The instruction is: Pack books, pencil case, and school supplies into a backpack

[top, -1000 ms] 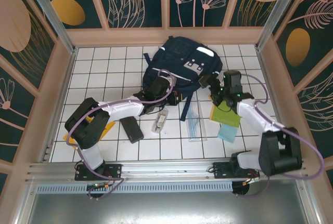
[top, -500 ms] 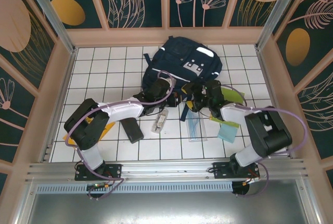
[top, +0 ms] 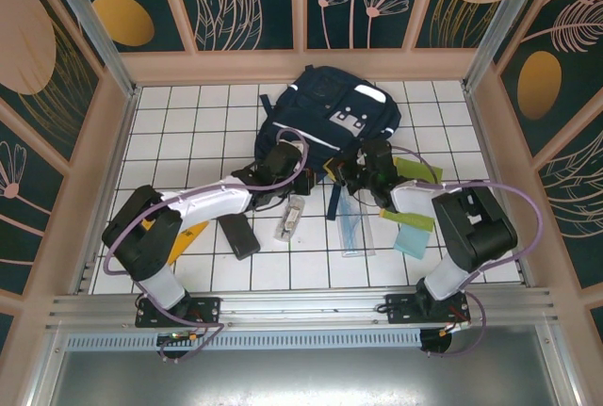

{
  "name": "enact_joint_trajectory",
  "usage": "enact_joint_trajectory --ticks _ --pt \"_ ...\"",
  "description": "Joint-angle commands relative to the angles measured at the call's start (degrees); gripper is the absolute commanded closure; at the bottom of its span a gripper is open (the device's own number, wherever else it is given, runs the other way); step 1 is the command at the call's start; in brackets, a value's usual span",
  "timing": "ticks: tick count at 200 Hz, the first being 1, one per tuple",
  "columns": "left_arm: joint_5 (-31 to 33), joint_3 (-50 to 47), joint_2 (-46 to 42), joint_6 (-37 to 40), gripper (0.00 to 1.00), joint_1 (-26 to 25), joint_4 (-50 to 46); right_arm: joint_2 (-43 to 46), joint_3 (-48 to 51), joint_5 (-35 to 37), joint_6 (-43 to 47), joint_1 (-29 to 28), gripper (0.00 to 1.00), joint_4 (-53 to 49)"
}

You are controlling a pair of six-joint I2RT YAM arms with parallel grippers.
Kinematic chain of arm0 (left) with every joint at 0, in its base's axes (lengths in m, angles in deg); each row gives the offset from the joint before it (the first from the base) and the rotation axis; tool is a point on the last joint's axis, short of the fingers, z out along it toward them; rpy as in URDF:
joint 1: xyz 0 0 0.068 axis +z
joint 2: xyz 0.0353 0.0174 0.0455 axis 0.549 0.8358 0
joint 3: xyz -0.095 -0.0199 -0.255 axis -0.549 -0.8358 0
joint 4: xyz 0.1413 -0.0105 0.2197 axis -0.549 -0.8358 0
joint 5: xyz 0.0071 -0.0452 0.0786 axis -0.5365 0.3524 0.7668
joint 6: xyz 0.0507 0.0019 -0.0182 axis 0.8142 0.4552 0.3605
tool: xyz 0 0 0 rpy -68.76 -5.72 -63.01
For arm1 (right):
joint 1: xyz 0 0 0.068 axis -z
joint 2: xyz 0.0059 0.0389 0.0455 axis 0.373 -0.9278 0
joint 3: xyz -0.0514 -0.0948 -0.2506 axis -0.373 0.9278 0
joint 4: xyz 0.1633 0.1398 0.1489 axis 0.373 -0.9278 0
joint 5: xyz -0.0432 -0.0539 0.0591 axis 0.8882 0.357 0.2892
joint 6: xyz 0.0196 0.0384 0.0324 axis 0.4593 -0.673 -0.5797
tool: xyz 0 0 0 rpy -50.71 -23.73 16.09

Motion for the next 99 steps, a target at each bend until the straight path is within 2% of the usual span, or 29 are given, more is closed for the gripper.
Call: enact_joint_trajectory --ticks 1,64,99 --pt "2.98 -2.0 -3.3 3.48 1.0 3.79 -6.87 4.03 -2.57 6.97 6.24 1.17 1.0 -5.31" --pt "10.06 -2.19 -2.87 11.15 1.0 10.24 -10.73 5.7 -5.26 5.33 15.06 3.06 1.0 -15.22" --pt "13.49 -5.48 -2.94 11.76 1.0 15.51 -9.24 8.58 -5.78 5.29 20.96 5.48 1.0 -20.83"
